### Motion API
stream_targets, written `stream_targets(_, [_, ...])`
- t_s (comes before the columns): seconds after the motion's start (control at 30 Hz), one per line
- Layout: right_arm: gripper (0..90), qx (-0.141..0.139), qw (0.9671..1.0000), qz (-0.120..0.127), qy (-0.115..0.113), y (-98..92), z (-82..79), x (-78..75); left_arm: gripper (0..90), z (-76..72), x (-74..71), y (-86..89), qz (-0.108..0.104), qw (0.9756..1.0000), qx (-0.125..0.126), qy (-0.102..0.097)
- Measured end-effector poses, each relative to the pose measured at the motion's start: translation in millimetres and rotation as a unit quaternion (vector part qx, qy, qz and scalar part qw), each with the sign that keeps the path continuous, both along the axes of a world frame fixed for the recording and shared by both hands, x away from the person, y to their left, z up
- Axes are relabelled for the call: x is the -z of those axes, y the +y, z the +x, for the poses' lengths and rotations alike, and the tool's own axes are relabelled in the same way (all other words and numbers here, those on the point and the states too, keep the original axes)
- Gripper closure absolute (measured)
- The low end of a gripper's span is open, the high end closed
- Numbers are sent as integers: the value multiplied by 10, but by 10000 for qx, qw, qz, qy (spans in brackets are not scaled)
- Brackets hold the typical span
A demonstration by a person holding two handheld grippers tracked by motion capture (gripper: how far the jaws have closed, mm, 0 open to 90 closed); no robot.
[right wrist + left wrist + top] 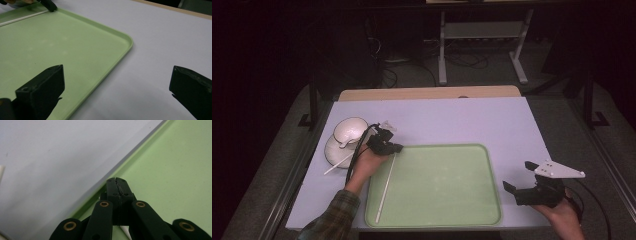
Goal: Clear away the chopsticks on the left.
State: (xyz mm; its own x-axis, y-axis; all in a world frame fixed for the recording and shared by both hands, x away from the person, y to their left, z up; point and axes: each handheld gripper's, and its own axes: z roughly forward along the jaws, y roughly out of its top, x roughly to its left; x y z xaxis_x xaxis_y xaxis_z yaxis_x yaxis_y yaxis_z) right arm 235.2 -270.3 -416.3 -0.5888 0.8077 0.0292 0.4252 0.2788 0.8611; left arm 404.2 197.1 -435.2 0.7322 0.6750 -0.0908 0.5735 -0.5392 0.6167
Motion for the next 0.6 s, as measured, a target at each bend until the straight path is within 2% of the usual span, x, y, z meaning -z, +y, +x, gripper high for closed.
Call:
stream_targets(0.13, [0, -2, 10000, -16, 19, 4, 5, 7, 900, -30, -2, 70, -44, 9999, -105, 6])
stream_targets(0.2, [0, -15, 10000, -25, 18, 11, 3, 8, 900, -63, -13, 99, -260, 9996, -81, 70])
stream_targets(0.3, [0, -11, 10000, -17, 5, 9, -4, 3, 900, -166, -41, 149, -512, 9987, -44, 38])
stream_targets(0.4, [0, 6, 10000, -11, 0, -3, -1, 7, 900, -280, -74, 215, -564, 9984, 26, 13])
stream_targets(0.47, [0, 5, 10000, -6, -5, -6, -4, 7, 900, -362, -83, 266, -697, 9975, 59, 28])
stream_targets(0.53, [0, -2, 10000, -9, 0, -2, -7, 6, 900, -435, -79, 301, -679, 9977, 88, 13])
stream_targets(0.6, [0, -12, 10000, -6, -6, 5, -6, 7, 900, -511, -79, 348, -856, 9963, 63, 37])
